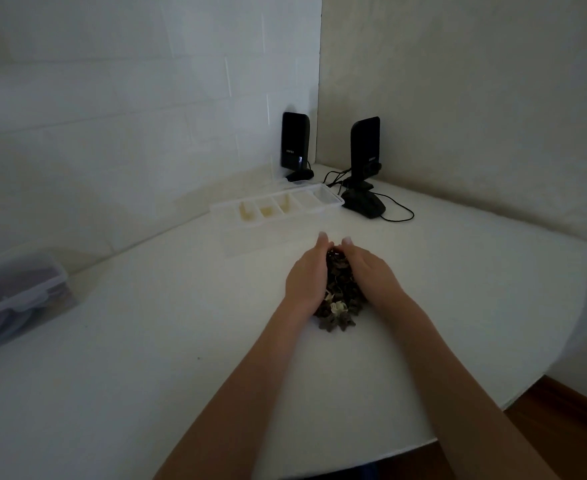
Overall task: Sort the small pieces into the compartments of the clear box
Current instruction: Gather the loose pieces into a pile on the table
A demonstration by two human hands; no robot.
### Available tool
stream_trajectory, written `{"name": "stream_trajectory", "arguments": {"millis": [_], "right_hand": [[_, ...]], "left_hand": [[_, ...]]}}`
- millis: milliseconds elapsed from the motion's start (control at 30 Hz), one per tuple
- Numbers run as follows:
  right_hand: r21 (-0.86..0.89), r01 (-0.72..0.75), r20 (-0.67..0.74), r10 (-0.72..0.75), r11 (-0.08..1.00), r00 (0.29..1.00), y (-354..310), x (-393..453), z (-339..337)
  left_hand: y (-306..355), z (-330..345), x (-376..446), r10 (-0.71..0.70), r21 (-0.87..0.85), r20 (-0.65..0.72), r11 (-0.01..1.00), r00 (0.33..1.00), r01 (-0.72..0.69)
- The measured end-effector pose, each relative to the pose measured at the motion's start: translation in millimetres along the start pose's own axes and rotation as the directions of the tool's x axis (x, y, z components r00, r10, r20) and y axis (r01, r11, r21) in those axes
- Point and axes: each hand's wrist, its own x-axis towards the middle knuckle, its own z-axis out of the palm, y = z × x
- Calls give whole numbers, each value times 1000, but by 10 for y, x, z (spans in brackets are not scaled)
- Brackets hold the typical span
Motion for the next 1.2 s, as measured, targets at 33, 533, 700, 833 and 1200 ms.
{"name": "stream_trajectory", "arguments": {"millis": [33,533,700,833,1200], "right_hand": [[6,0,-1,0,1000,1000,-2,-53,13],[186,-24,-205,62,982,977,-85,-411,150],[144,-28,-167,52,989,985,-78,-361,69],[48,-18,-128,24,999,992,-119,-219,-18],[-576,179,149,-113,797,982,-613,397,383]], "left_hand": [[-23,-5,-41,4,-11,-4,1000,1000,-4],[-52,25,-457,67,-51,-128,996,989,-74],[-70,-58,-431,125,64,-38,990,991,-123],[-103,-342,-372,325,422,-176,878,929,-227],[-292,-1210,74,356,823,-262,568,897,15]]}}
